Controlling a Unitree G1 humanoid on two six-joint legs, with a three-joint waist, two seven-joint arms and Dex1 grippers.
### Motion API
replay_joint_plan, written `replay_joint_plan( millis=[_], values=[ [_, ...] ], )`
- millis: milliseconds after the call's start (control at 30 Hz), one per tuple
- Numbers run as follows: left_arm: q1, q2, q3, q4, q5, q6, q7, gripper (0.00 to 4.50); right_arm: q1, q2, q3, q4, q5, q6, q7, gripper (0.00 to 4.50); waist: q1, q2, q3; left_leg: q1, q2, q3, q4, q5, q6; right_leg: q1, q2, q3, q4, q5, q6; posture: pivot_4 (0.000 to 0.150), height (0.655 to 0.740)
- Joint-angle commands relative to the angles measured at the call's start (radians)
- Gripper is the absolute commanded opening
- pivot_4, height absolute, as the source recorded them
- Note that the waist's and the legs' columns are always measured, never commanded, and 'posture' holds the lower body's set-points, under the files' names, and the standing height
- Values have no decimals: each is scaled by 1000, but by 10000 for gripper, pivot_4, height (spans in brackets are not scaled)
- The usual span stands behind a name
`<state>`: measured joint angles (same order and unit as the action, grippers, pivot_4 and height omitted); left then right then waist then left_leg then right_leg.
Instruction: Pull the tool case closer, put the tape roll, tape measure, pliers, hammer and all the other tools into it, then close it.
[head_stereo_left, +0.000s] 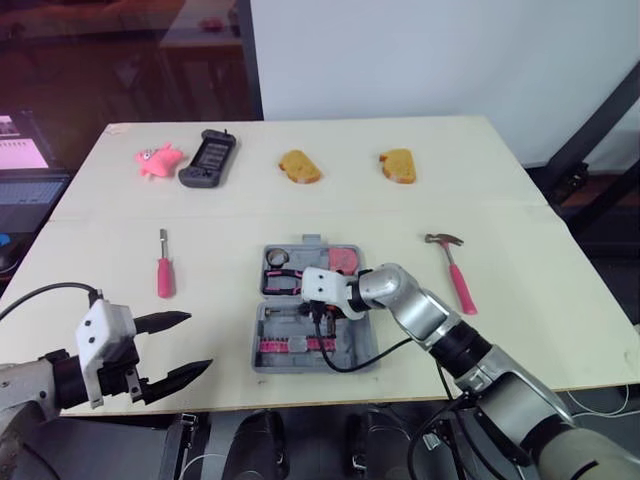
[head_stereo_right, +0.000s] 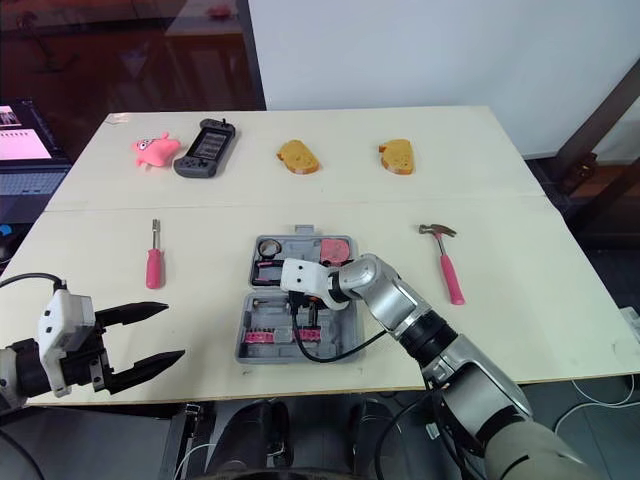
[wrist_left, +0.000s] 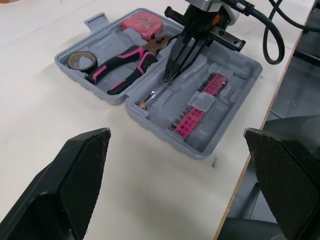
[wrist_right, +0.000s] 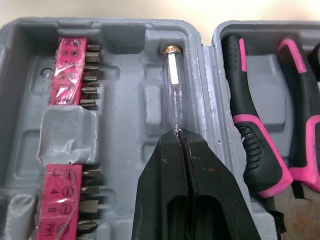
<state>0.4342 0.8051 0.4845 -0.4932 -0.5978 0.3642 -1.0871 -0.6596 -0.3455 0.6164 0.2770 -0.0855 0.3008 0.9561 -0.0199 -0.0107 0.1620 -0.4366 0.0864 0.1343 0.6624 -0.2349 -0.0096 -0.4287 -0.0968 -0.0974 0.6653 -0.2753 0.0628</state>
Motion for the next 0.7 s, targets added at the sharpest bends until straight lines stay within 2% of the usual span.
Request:
replay_joint_plan(
  millis=[33,200,400,500,600,700],
  values=[
    [0,15,23,-9,2,-9,-6,45000,29,4,14,78,-55,10,-20,437,0,0,0,2,0,0,0,0,0,0,0,0,0,-1,-1,1500,7188],
    [-16,21,10,3,6,-8,-7,45000,18,17,-31,59,-30,-13,-16,437,0,0,-1,5,1,-1,-1,0,0,2,0,0,0,-2,-4,1500,7188],
    [-65,17,-10,47,11,-19,-4,45000,51,29,-195,-110,107,-148,-18,437,4,0,0,1,0,0,-1,0,0,2,-1,1,0,-2,-3,1500,7188],
    [-105,32,-19,104,13,-27,-31,45000,97,-36,-271,-187,128,-182,-21,437,7,0,0,-3,0,-1,0,0,0,0,0,1,0,0,0,1500,7188],
    [-145,42,-28,161,19,-35,-53,45000,135,-119,-313,-273,203,-60,66,437,9,0,0,-3,0,0,0,0,0,0,0,0,0,0,0,1500,7188],
    [-209,48,-32,267,44,-75,-70,45000,222,-214,-460,-335,300,-33,89,437,8,0,0,-4,0,-1,0,0,0,0,-1,0,0,0,0,1500,7188]
  ],
)
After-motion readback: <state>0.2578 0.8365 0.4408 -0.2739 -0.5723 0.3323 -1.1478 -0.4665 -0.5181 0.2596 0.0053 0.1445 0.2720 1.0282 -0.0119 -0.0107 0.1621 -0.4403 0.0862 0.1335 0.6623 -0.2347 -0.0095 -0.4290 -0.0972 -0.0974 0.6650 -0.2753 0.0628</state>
